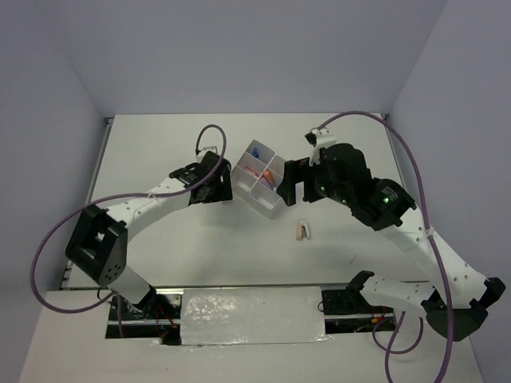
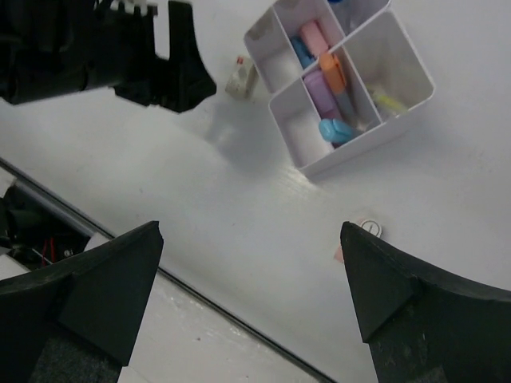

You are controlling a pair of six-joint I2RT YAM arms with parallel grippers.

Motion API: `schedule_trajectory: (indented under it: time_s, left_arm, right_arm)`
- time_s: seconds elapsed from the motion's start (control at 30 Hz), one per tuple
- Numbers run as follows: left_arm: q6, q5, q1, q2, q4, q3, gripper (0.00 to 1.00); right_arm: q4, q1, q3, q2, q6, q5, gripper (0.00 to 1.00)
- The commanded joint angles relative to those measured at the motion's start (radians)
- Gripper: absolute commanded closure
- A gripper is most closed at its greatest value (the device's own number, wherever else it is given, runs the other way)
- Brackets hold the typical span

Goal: Sort the stationery into containers
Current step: Pick up the stationery from the center of the board.

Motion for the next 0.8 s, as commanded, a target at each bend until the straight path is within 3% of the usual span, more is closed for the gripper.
schedule_trajectory:
  time_s: [0.0, 0.2, 0.53, 0.7, 0.77]
  left_arm:
    - [0.034, -0.044, 0.005, 0.085, 0.1, 0.064, 0.18]
    - [0.031, -0.071, 0.005, 0.208, 0.165, 0.095, 0.28]
    - [0.031, -0.105, 0.005, 0.33, 0.223, 0.104, 0.33]
    - [0.014, -0.122, 0.005, 0.379, 0.251, 0.087, 0.4]
    - [-0.001, -0.124, 0.005, 0.383, 0.257, 0.073, 0.54]
  right_arm:
    - [0.112, 0.013, -0.093, -0.048, 0.026, -0.06, 0.0]
    - [0.135, 0.016, -0.156, -0.126, 0.025, -0.071, 0.0]
    - [0.122, 0.019, -0.179, -0.253, 0.036, -0.109, 0.0]
    - [0.113, 0.017, -0.164, -0.298, 0.037, -0.134, 0.0]
    - [0.109, 0.019, -0.15, -0.3, 0.036, -0.138, 0.0]
